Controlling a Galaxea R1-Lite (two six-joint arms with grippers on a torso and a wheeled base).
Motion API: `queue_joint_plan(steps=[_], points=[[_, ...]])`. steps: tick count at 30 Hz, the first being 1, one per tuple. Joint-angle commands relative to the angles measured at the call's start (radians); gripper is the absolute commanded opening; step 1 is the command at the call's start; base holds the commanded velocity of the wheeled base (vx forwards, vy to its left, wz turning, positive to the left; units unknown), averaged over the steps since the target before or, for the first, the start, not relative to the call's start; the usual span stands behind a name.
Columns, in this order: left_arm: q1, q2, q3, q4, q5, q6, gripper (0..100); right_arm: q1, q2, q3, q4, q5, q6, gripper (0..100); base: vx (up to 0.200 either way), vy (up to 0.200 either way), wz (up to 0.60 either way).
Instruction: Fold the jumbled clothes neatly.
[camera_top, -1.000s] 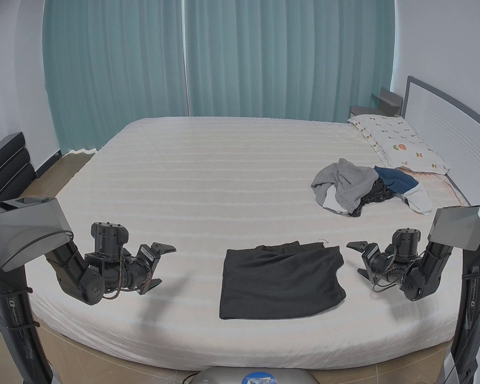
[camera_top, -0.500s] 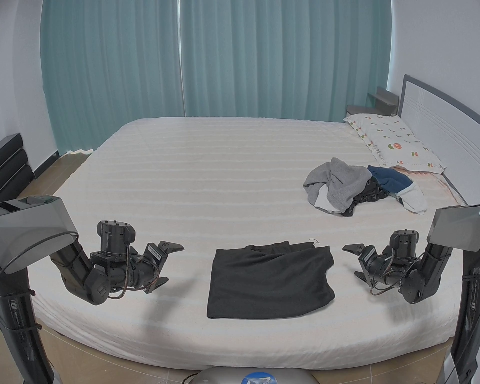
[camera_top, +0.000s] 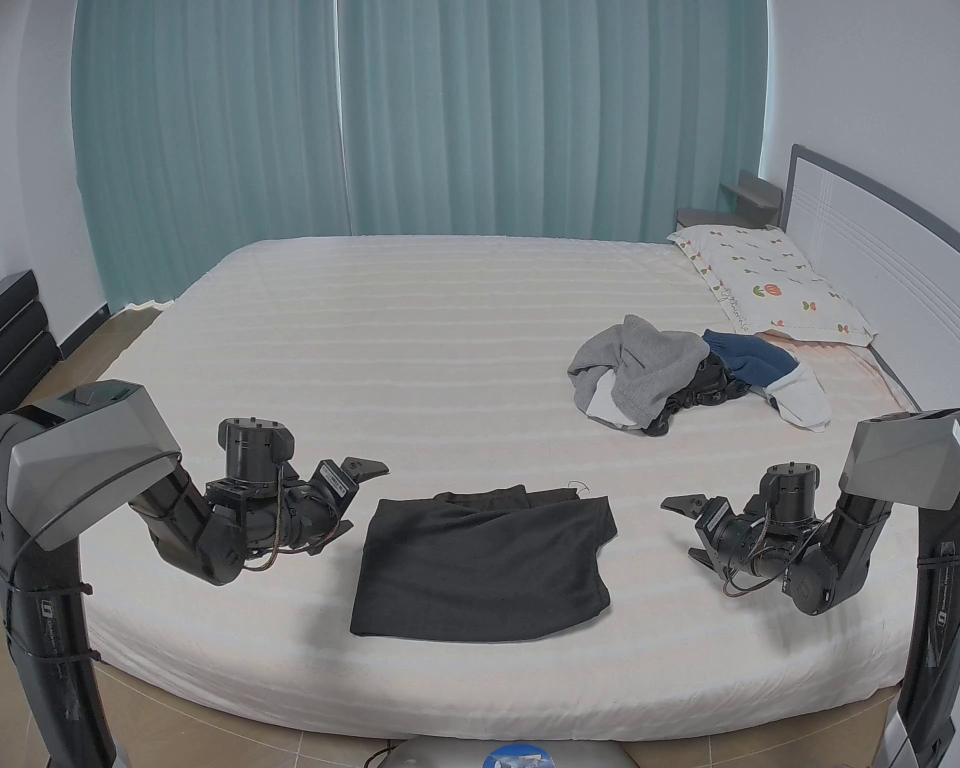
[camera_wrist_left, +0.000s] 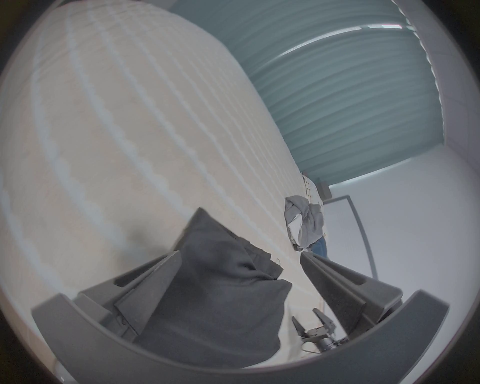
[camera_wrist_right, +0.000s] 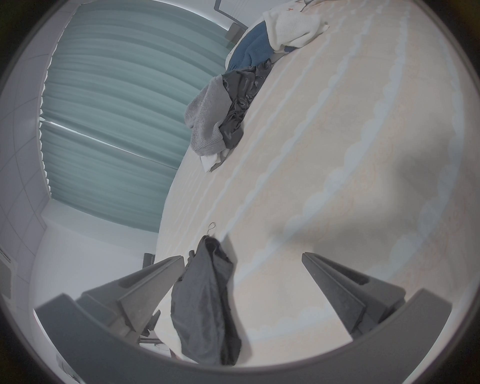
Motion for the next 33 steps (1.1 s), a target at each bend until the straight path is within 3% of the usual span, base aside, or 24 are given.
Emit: queue_joint_plan(steps=[1,6,11,23,24,29,33], points=[[-0.019,0.123,-0.147,0.031,0.045,0.111,100,0.026,0.036,-0.006,0.000,-0.027,-0.036,100,0.000,0.000,0.00],[-0.024,0.228,-0.294,0.095,0.151,0.214,100,0.039,0.054,-0.021,0.000,-0.061,-0.048,100,0.000,0.000,0.00],[-0.046,0.252,-0.383,0.201,0.155,0.211,100,0.039,0.056,-0.026,0.000,-0.062,-0.048,100,0.000,0.000,0.00],[-0.065,0.314,-0.459,0.219,0.201,0.211,100,0.041,0.065,-0.055,0.009,-0.065,-0.050,100,0.000,0.000,0.00],[-0.065,0.314,-0.460,0.224,0.203,0.211,0,0.042,0.065,-0.056,0.009,-0.065,-0.050,100,0.000,0.000,0.00],[-0.062,0.311,-0.459,0.227,0.213,0.211,0,0.050,0.068,-0.076,0.015,-0.068,-0.050,100,0.000,0.000,0.00],[-0.061,0.308,-0.449,0.222,0.287,0.162,0,0.096,0.074,-0.131,0.023,-0.107,-0.099,100,0.000,0.000,0.00]])
